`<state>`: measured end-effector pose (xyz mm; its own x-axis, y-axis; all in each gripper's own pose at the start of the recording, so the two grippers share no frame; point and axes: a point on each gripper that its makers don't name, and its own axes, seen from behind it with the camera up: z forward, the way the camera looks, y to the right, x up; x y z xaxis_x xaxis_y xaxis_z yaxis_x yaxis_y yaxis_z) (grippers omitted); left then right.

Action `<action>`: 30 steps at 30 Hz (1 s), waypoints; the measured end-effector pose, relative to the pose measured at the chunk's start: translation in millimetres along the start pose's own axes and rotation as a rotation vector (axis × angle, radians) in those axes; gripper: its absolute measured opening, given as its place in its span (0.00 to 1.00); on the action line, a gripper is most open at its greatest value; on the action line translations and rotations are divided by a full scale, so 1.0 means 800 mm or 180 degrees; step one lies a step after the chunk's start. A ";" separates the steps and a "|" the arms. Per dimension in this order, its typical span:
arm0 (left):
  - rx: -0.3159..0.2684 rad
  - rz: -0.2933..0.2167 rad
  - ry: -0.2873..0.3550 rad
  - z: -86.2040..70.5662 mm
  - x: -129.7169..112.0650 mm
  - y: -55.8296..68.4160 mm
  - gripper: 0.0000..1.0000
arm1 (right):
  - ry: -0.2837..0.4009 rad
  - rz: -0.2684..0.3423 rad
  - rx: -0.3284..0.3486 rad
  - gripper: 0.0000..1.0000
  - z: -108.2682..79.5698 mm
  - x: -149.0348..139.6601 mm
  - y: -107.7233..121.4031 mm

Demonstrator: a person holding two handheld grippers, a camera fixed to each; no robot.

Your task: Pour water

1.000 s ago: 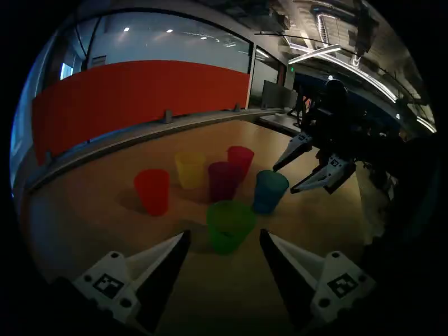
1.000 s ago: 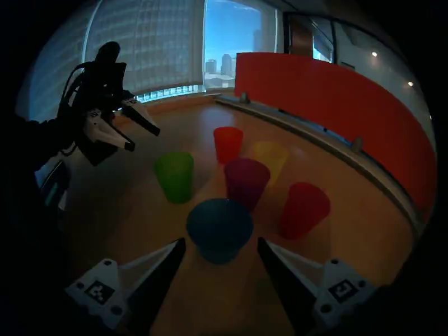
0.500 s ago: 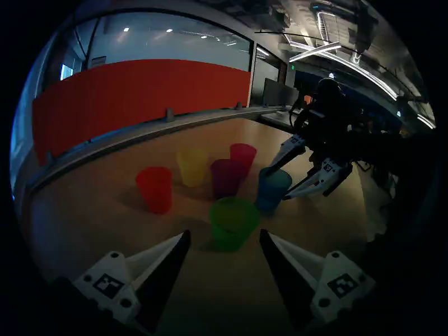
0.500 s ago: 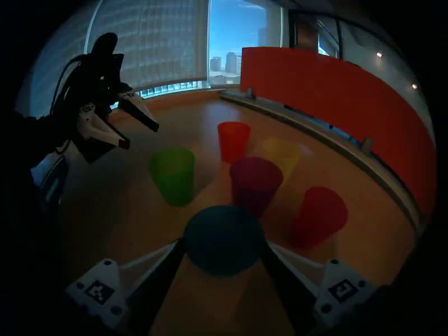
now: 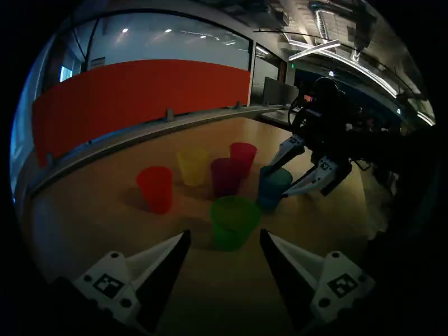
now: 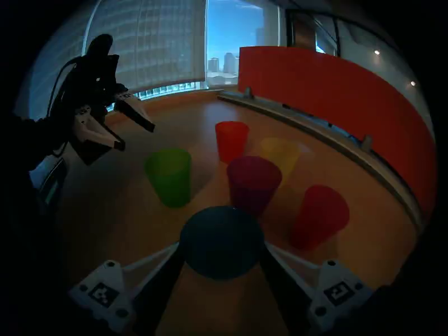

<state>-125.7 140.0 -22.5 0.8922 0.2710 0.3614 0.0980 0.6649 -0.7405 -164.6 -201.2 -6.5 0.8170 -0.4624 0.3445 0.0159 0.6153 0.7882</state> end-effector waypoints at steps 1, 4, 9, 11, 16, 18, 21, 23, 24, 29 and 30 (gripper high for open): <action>0.0003 0.0000 0.0002 0.000 0.000 0.000 0.91 | 0.0006 0.0008 0.0001 0.91 -0.001 0.001 0.000; 0.0009 -0.0006 0.0006 0.001 0.001 -0.001 0.91 | 0.0045 0.0027 0.0002 0.91 -0.004 0.004 0.000; 0.0015 -0.0013 0.0027 0.001 0.004 0.000 0.91 | 0.0155 0.0047 -0.0016 0.91 -0.016 0.018 0.004; 0.0014 -0.0012 0.0037 0.001 0.006 0.001 0.91 | 0.0214 0.0047 -0.0037 0.91 -0.024 0.027 0.007; 0.0005 0.0010 0.0055 0.000 0.010 0.005 0.91 | 0.0402 0.0019 -0.0108 0.91 -0.047 0.058 0.015; 0.0003 0.0023 0.0061 0.000 0.012 0.006 0.91 | 0.0474 -0.0004 -0.0146 0.90 -0.057 0.071 0.018; -0.0001 0.0038 0.0071 0.000 0.015 0.008 0.91 | 0.0583 -0.0043 -0.0220 0.90 -0.071 0.090 0.026; -0.0001 0.0037 0.0084 0.001 0.017 0.009 0.91 | 0.0658 -0.0055 -0.0254 0.90 -0.080 0.102 0.030; -0.0002 0.0036 0.0089 0.001 0.018 0.009 0.91 | 0.0694 -0.0059 -0.0268 0.90 -0.084 0.108 0.032; -0.0012 0.0019 0.0103 0.003 0.019 0.010 0.91 | 0.0891 -0.0073 -0.0335 0.90 -0.105 0.135 0.041; -0.0012 0.0019 0.0104 0.003 0.020 0.010 0.91 | 0.0928 -0.0079 -0.0351 0.90 -0.109 0.139 0.043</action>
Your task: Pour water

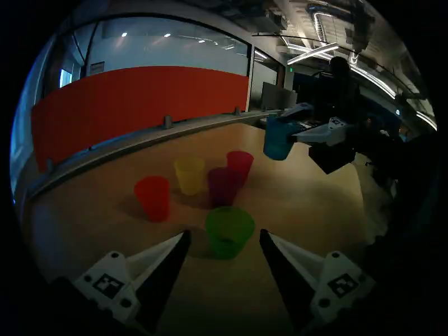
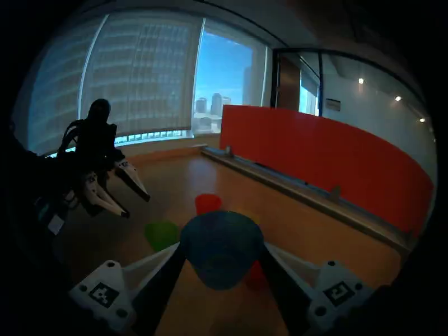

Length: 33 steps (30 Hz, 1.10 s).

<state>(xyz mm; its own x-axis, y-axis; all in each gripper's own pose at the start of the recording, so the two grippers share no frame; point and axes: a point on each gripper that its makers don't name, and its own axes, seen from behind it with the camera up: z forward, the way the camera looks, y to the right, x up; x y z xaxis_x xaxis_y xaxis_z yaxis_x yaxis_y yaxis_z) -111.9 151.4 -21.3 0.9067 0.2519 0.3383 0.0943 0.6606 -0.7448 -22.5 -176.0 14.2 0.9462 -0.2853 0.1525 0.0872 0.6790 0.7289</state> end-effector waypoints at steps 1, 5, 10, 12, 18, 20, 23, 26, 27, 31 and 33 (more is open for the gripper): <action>0.0001 0.0003 0.0002 0.000 0.000 0.000 0.91 | 0.0039 -0.0010 -0.0017 0.90 -0.002 0.006 0.002; -0.0006 0.0008 0.0008 0.002 0.002 0.002 0.91 | 0.0188 -0.0040 -0.0073 0.90 -0.011 0.027 0.010; -0.0031 0.0006 0.0024 0.003 0.005 0.005 0.91 | 0.0390 -0.0043 -0.0110 0.90 -0.021 0.051 0.016; -0.0045 0.0004 0.0033 0.003 0.006 0.006 0.91 | 0.0467 -0.0039 -0.0116 0.90 -0.026 0.059 0.018; -0.0176 0.0013 0.0025 0.002 0.004 0.018 0.91 | 0.0581 -0.0028 -0.0121 0.90 -0.034 0.070 0.020; -0.0196 0.0037 0.0002 0.003 0.003 0.020 0.91 | 0.0577 -0.0037 -0.0129 0.90 -0.035 0.070 0.021; -0.0178 0.0084 -0.0045 0.007 -0.001 0.019 0.91 | 0.0567 -0.0048 -0.0153 0.90 -0.037 0.070 0.024; -0.0156 0.0125 -0.0107 0.013 -0.009 0.018 0.91 | 0.0559 -0.0049 -0.0170 0.90 -0.038 0.068 0.027; -0.0152 0.0137 -0.0128 0.015 -0.011 0.017 0.91 | 0.0556 -0.0048 -0.0174 0.90 -0.039 0.068 0.028; -0.0151 0.0185 -0.0213 0.026 -0.023 0.017 0.91 | 0.0537 -0.0047 -0.0193 0.90 -0.042 0.065 0.031; -0.0146 0.0214 -0.0250 0.032 -0.028 0.016 0.91 | 0.0530 -0.0050 -0.0204 0.90 -0.043 0.063 0.033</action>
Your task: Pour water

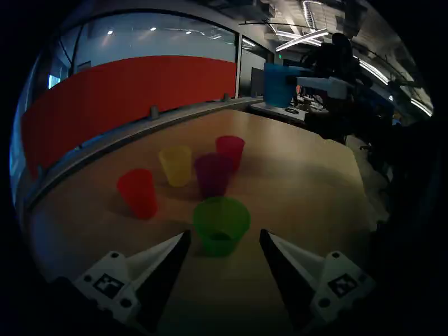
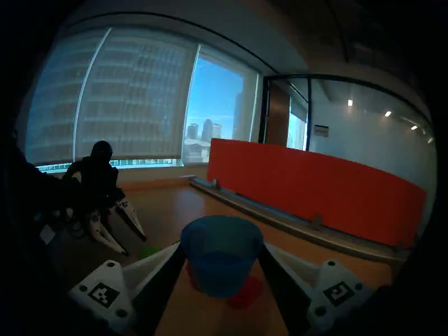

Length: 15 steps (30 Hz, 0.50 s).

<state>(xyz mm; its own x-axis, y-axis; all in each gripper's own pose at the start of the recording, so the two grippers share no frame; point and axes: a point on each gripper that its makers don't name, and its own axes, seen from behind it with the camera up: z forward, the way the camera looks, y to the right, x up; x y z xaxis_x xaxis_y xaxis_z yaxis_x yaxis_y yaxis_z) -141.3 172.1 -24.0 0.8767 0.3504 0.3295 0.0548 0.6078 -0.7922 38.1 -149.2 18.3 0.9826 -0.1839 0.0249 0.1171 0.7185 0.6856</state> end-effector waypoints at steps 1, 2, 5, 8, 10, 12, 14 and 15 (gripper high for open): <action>0.0003 0.0019 -0.0021 0.004 -0.002 0.000 0.91 | -0.0005 0.0001 -0.0003 0.90 0.000 -0.001 0.001; 0.0005 0.0037 -0.0040 0.007 -0.004 -0.001 0.91 | -0.0010 0.0001 -0.0005 0.90 -0.001 -0.002 0.001; 0.0025 0.0076 -0.0099 0.017 -0.010 -0.003 0.91 | -0.0029 0.0012 -0.0010 0.90 -0.001 -0.005 0.003; 0.0043 0.0092 -0.0146 0.027 -0.014 -0.006 0.91 | -0.0046 0.0010 -0.0010 0.90 -0.001 -0.009 0.005; 0.0034 0.0085 -0.0162 0.034 -0.016 -0.007 0.91 | -0.0061 0.0005 -0.0011 0.90 0.000 -0.011 0.006; 0.0016 0.0069 -0.0166 0.041 -0.017 -0.007 0.91 | -0.0076 0.0001 -0.0011 0.90 0.000 -0.013 0.007; -0.0007 0.0040 -0.0155 0.047 -0.016 -0.007 0.91 | -0.0088 0.0000 -0.0012 0.90 0.001 -0.015 0.007; -0.0018 0.0026 -0.0149 0.050 -0.015 -0.007 0.91 | -0.0093 0.0001 -0.0012 0.90 0.002 -0.016 0.008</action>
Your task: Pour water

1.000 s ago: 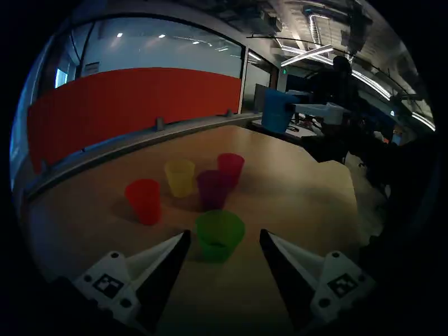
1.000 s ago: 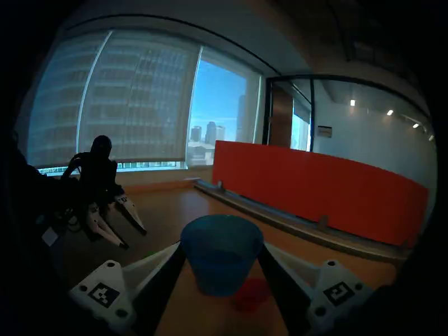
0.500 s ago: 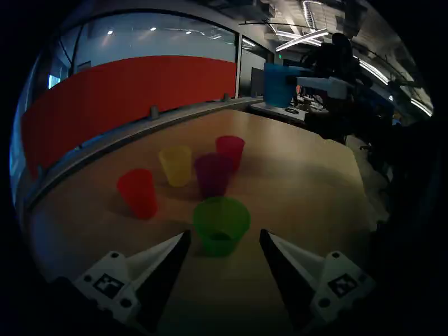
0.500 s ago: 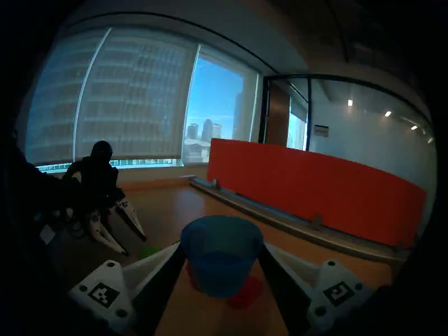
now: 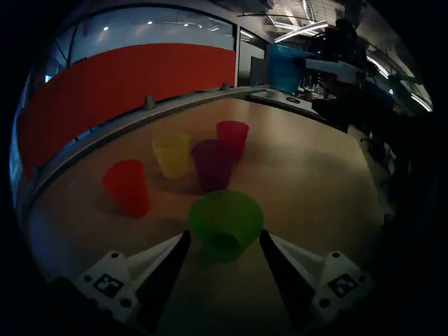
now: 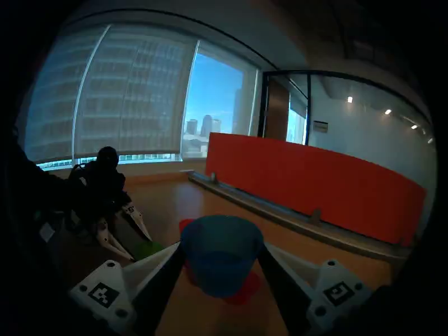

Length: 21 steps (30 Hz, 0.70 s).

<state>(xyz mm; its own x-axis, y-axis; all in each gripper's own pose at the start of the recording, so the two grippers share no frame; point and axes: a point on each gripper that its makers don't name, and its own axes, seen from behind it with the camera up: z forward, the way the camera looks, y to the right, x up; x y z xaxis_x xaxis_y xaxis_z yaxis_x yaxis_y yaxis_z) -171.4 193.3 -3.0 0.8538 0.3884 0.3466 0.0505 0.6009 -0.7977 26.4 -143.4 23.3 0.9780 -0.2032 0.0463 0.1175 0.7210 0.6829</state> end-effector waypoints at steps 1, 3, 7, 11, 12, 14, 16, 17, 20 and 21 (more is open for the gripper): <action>-0.0014 -0.0015 0.0007 0.003 0.001 0.000 0.91 | -0.0005 0.0001 0.0001 0.90 0.000 -0.001 0.000; -0.0040 -0.0040 0.0018 0.008 0.003 0.001 0.91 | -0.0012 0.0003 0.0002 0.90 0.001 -0.002 0.001; -0.0084 -0.0051 0.0023 0.017 0.006 0.002 0.91 | -0.0024 0.0007 0.0003 0.90 0.002 -0.005 0.002; -0.0087 -0.0025 0.0025 0.024 0.011 0.001 0.91 | -0.0034 0.0004 -0.0002 0.90 0.003 -0.007 0.004; -0.0088 -0.0020 0.0027 0.025 0.011 0.001 0.91 | -0.0036 0.0004 -0.0004 0.90 0.003 -0.007 0.004; -0.0101 -0.0019 0.0028 0.028 0.012 0.002 0.92 | -0.0038 0.0004 -0.0007 0.90 0.002 -0.008 0.005; -0.0094 -0.0018 0.0031 0.029 0.012 0.001 0.91 | -0.0038 0.0005 -0.0010 0.90 0.002 -0.008 0.006; -0.0087 -0.0018 0.0033 0.030 0.012 0.000 0.90 | -0.0037 0.0005 -0.0012 0.90 0.001 -0.008 0.006; -0.0063 -0.0008 0.0038 0.030 0.012 -0.001 0.88 | -0.0042 0.0008 -0.0015 0.90 0.001 -0.009 0.006; -0.0058 -0.0004 0.0041 0.030 0.013 -0.001 0.88 | -0.0043 0.0009 -0.0016 0.90 0.000 -0.009 0.006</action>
<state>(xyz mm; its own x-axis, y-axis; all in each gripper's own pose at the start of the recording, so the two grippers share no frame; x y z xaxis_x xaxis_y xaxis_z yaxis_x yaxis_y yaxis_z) -175.2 213.3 13.0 0.8604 0.3785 0.3412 0.0608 0.5885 -0.8062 19.5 -138.5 26.4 0.9760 -0.2100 0.0581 0.1155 0.7248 0.6792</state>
